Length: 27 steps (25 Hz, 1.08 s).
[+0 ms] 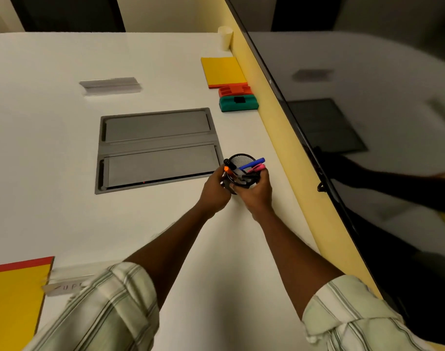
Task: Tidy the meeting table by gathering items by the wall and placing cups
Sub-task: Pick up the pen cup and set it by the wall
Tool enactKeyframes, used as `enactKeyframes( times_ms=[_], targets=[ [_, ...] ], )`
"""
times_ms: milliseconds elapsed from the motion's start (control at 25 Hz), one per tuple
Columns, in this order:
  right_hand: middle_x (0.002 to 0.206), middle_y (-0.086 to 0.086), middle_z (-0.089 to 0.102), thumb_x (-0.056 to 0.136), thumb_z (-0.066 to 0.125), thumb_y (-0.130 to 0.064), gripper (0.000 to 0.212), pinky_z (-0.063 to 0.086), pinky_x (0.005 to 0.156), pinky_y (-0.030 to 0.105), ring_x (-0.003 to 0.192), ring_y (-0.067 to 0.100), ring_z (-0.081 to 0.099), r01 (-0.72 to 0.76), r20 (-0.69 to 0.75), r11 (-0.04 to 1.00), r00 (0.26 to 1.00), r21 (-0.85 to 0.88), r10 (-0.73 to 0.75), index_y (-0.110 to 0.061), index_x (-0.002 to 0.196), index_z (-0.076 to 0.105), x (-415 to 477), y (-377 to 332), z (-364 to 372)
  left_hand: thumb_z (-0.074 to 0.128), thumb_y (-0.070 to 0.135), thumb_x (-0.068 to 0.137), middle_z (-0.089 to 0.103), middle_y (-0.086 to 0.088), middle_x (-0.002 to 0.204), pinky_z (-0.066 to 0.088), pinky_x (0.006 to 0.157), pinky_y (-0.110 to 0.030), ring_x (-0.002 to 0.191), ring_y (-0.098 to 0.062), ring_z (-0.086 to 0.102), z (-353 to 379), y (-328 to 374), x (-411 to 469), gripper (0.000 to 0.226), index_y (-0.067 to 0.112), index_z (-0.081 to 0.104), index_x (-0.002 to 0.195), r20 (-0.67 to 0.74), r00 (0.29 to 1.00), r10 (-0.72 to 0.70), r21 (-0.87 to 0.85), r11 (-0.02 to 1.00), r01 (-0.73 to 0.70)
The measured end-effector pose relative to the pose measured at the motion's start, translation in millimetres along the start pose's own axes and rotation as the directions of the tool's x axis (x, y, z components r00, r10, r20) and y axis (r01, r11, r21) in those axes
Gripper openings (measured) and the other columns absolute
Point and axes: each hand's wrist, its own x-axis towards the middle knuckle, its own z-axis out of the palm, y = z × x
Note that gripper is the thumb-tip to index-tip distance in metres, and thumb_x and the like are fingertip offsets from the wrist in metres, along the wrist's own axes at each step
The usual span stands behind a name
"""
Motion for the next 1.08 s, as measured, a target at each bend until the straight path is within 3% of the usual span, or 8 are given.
enactKeyframes(
  times_ms=[80, 160, 320, 520, 720, 920, 1080],
  targets=[
    [0.109, -0.010, 0.055, 0.060, 0.089, -0.015, 0.073, 0.041, 0.063, -0.005, 0.098, 0.007, 0.054, -0.015, -0.032, 1.000, 0.999, -0.003, 0.015, -0.019, 0.118, 0.047, 17, 7, 4, 0.040, -0.021, 0.074, 0.051, -0.004, 0.135, 0.052, 0.085, -0.025, 0.124, -0.023, 0.050, 3, 0, 19, 0.076, 0.017, 0.040, 0.139, 0.028, 1.000, -0.013, 0.008, 1.000, 0.013],
    [0.110, -0.008, 0.056, 0.060, 0.089, -0.015, 0.073, 0.040, 0.063, -0.006, 0.099, 0.008, 0.054, -0.008, -0.044, 1.000, 0.999, -0.018, 0.008, -0.018, 0.119, 0.047, 38, 12, 5, 0.038, -0.023, 0.072, 0.050, -0.002, 0.136, 0.047, 0.083, -0.019, 0.125, -0.019, 0.047, 6, 0, 36, 0.081, 0.019, 0.037, 0.141, 0.055, 0.998, -0.021, 0.005, 1.000, 0.020],
    [0.112, -0.004, 0.058, 0.060, 0.089, -0.015, 0.073, 0.041, 0.066, -0.005, 0.099, 0.009, 0.055, 0.008, -0.127, 1.000, 0.992, -0.004, -0.008, -0.013, 0.121, 0.048, 75, 10, 3, 0.037, -0.025, 0.068, 0.042, -0.004, 0.146, 0.038, 0.096, -0.024, 0.130, -0.015, 0.039, 12, 2, 65, 0.091, 0.021, 0.030, 0.146, 0.110, 0.994, -0.007, 0.014, 1.000, 0.005],
    [0.121, 0.004, 0.060, 0.062, 0.088, -0.015, 0.074, 0.045, 0.066, -0.002, 0.100, 0.010, 0.056, 0.001, -0.219, 1.000, 0.976, -0.022, -0.006, -0.012, 0.123, 0.047, 96, 20, -1, 0.040, -0.023, 0.071, 0.037, -0.005, 0.149, 0.035, 0.097, -0.024, 0.136, -0.021, 0.036, 25, 2, 91, 0.089, 0.021, 0.027, 0.147, 0.144, 0.990, -0.009, 0.028, 1.000, 0.005],
    [0.115, -0.002, 0.058, 0.062, 0.088, -0.014, 0.073, 0.045, 0.060, -0.001, 0.096, 0.008, 0.056, -0.020, -0.276, 1.000, 0.961, -0.016, 0.015, -0.013, 0.122, 0.047, 112, 29, -5, 0.039, -0.023, 0.071, 0.033, -0.004, 0.152, 0.031, 0.102, -0.025, 0.139, -0.022, 0.031, 29, 2, 110, 0.090, 0.022, 0.025, 0.147, 0.252, 0.968, -0.001, 0.101, 0.995, -0.025],
    [0.117, 0.002, 0.060, 0.061, 0.089, -0.014, 0.073, 0.045, 0.059, -0.001, 0.096, 0.011, 0.058, -0.054, -0.300, 0.998, 0.953, -0.017, 0.046, -0.013, 0.121, 0.047, 125, 34, -1, 0.040, -0.023, 0.073, 0.029, -0.006, 0.154, 0.029, 0.102, -0.025, 0.141, -0.024, 0.028, 30, -1, 114, 0.088, 0.018, 0.021, 0.148, 0.260, 0.965, -0.024, 0.090, 0.996, 0.001],
    [0.119, 0.001, 0.060, 0.062, 0.088, -0.015, 0.074, 0.047, 0.064, 0.001, 0.099, 0.011, 0.059, -0.061, -0.338, 0.998, 0.940, -0.029, 0.047, -0.012, 0.124, 0.047, 131, 36, 1, 0.041, -0.020, 0.076, 0.022, -0.004, 0.157, 0.030, 0.111, -0.032, 0.143, -0.024, 0.025, 29, -14, 118, 0.085, 0.016, 0.018, 0.150, 0.240, 0.969, -0.064, 0.116, 0.993, 0.037]
  ],
)
